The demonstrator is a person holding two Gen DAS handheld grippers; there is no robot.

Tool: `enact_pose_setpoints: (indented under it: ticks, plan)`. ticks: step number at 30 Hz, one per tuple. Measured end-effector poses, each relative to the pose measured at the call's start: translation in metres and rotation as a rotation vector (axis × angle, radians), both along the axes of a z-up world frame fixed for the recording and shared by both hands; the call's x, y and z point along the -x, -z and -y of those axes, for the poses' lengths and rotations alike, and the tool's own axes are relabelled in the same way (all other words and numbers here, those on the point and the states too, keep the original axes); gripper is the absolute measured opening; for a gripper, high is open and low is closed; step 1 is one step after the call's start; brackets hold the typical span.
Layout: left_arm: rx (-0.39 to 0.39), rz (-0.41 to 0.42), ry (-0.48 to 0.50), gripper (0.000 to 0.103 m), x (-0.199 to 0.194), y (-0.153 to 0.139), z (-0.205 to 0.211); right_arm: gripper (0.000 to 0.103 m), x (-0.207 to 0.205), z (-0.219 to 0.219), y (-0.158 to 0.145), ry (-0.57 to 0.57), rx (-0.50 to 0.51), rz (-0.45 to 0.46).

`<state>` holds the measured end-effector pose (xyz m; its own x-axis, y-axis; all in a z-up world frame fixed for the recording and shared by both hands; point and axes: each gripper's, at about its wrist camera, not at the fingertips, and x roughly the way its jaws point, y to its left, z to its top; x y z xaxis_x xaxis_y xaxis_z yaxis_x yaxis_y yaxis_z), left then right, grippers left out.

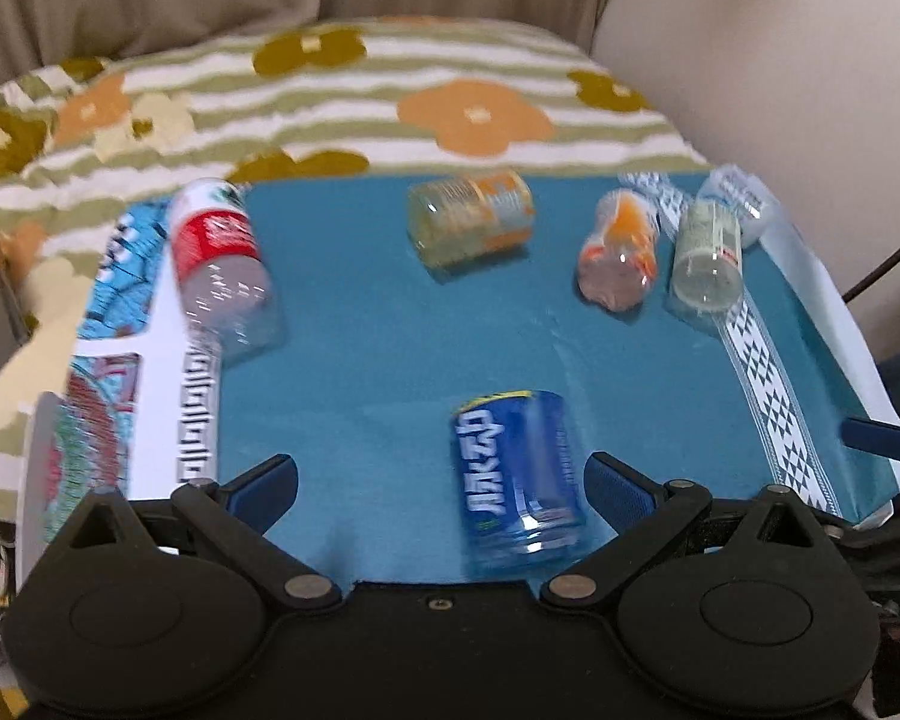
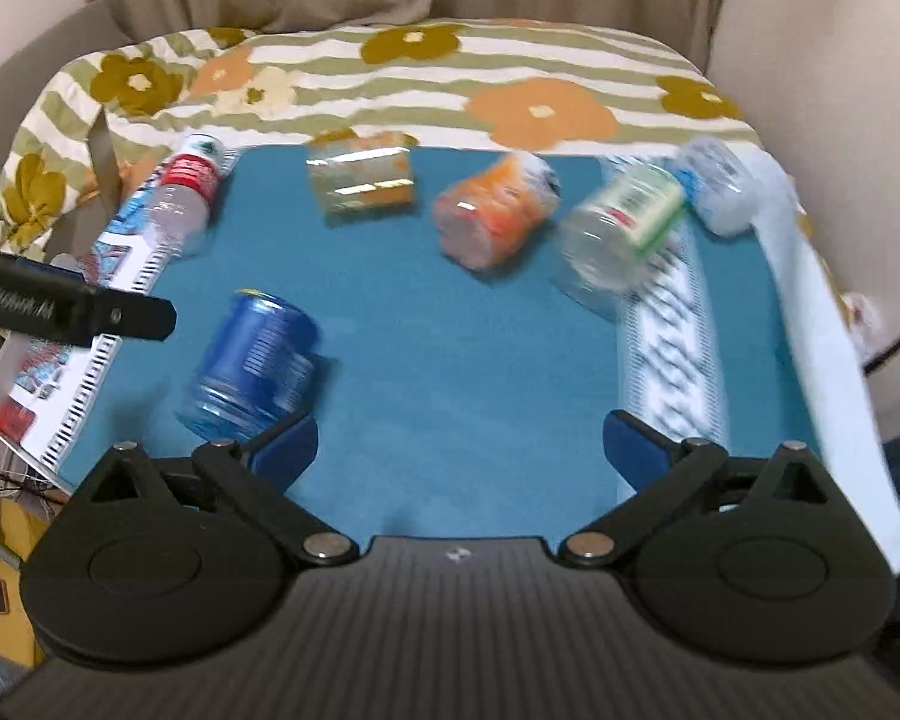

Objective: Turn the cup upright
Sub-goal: 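Grasp the blue cup with the left gripper while the right gripper withdraws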

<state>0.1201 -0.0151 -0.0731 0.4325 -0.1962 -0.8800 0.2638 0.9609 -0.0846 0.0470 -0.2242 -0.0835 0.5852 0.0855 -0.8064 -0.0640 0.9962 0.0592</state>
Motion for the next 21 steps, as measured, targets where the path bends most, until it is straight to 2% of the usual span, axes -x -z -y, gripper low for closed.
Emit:
enact_pose_setpoints:
  ticks: [5,12,15,17,21]
  plan:
    - [-0.029,-0.079,-0.006,0.103,-0.021,0.008,0.027,0.103,0.005,0.038,0.009,0.027,-0.03,-0.029]
    - [-0.055,-0.246,-0.004,0.102,-0.053,0.035,0.061,0.103,-0.005,0.076,0.029,0.024,-0.113,-0.07]
    - [-0.059,-0.312,-0.013,0.1,-0.064,0.049,0.07,0.103,-0.009,0.086,0.037,0.024,-0.14,-0.086]
    - [-0.064,-0.345,-0.018,0.094,-0.071,0.057,0.076,0.103,-0.012,0.092,0.042,0.026,-0.156,-0.094]
    - [-0.085,-0.392,-0.029,0.092,-0.08,0.07,0.081,0.103,-0.019,0.105,0.05,0.033,-0.173,-0.107]
